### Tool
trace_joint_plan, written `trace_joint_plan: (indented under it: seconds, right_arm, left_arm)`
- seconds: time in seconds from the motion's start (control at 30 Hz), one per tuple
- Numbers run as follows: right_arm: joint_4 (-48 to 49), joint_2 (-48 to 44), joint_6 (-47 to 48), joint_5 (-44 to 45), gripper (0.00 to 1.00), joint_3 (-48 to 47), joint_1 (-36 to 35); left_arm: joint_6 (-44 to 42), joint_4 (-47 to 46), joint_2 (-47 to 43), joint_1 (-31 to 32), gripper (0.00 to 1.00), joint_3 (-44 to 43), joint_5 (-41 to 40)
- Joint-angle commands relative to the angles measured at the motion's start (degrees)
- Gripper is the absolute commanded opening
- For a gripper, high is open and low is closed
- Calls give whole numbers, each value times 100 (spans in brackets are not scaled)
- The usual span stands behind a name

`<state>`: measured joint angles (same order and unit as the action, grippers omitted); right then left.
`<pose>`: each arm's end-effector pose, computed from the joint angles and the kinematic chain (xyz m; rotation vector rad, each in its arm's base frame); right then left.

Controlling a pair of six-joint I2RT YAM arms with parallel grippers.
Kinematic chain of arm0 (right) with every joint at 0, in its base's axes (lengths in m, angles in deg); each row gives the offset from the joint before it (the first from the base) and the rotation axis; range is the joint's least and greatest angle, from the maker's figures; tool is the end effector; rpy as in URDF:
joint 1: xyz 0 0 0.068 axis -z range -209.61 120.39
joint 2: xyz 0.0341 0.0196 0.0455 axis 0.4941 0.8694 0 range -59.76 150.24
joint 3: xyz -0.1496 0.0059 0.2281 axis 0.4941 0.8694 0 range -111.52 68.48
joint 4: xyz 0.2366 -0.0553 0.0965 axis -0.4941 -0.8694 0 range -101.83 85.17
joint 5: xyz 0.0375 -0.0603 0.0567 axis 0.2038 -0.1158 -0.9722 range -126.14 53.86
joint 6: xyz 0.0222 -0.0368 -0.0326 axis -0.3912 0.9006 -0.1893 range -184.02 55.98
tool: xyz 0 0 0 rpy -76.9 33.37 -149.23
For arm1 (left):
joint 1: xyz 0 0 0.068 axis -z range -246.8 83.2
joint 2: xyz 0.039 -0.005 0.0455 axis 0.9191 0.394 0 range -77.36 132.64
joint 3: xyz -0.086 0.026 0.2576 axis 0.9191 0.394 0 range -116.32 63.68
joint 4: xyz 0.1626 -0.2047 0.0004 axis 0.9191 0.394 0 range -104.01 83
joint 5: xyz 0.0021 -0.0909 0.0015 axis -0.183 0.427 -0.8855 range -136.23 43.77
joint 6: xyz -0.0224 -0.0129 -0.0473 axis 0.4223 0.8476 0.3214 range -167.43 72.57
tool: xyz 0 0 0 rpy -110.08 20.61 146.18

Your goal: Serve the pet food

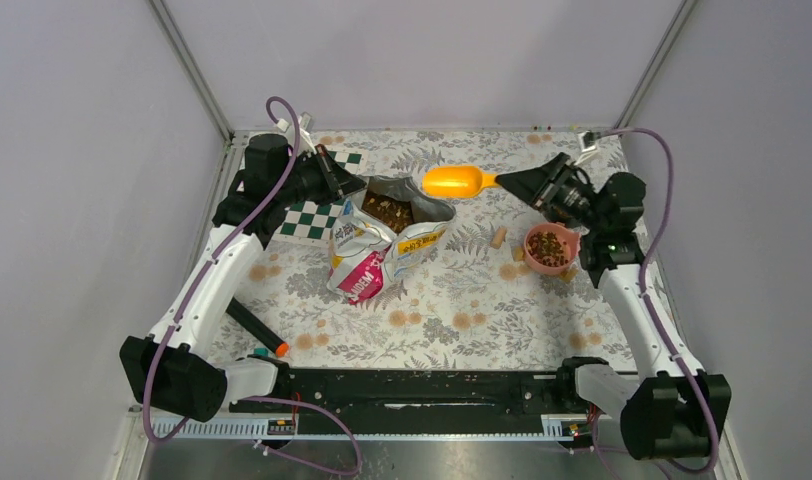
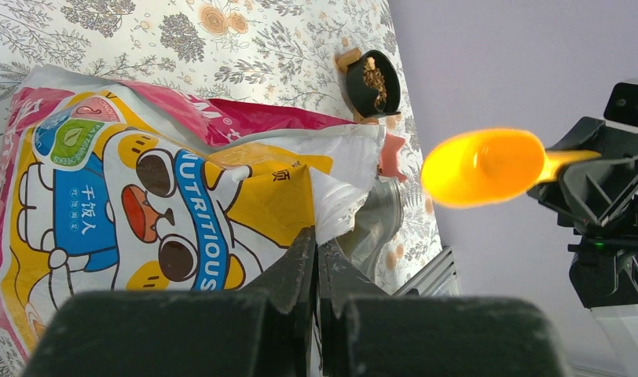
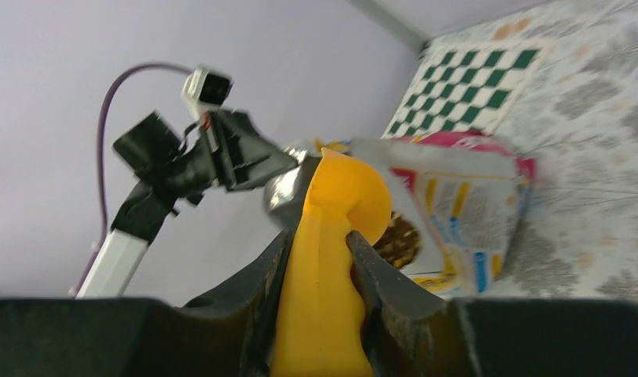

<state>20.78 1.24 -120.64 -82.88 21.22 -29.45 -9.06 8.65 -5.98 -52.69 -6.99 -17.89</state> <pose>0.2405 0.0253 0.3648 0.0097 1.5782 1.3422 0.2656 -0.0841 0.3789 -0.0987 2.0877 -1.0661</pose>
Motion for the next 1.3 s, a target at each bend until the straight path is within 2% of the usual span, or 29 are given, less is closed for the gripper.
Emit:
trace_joint_plan:
  seconds: [0.0, 0.17, 0.23, 0.37, 0.47, 0.63, 0.77, 0.9, 1.03, 1.27]
  right_arm:
    - [438, 37, 92, -41, 0, -187, -803]
    - [126, 356, 432, 233, 0, -293, -1409]
    - [-367, 367, 753, 524, 0, -382, -1616]
    - [-2015, 437, 2050, 1839, 0, -940, -2224]
    - [-2892, 692, 2560, 2696, 0, -1377, -2687]
    - [-3654, 1422, 2965, 3693, 0, -2003, -3511]
    - [-3963, 1959, 3006, 4245, 0, -2327, -3864]
    - [-4039, 2486, 2893, 4284, 0, -2551, -4080]
    - [-3761, 2927, 2296, 3696, 0, -2592, -4117]
    - [-1822, 3018, 892, 2333, 0, -2025, -4108]
  left_arm:
    - [132, -184, -9, -13, 0, -65, 98]
    - [256, -300, 30, 4, 0, -32, 123]
    - [267, -307, 47, 13, 0, -28, 140]
    - [270, -328, 60, 10, 0, -26, 161]
    - [268, -332, 76, 16, 0, -15, 164]
    - [257, -332, 108, 18, 0, 17, 170]
    - [250, -331, 113, 22, 0, 5, 160]
    - [243, -332, 137, 22, 0, -12, 157]
    - [224, -323, 155, 16, 0, -28, 147]
    - [197, -264, 156, 14, 0, -76, 107]
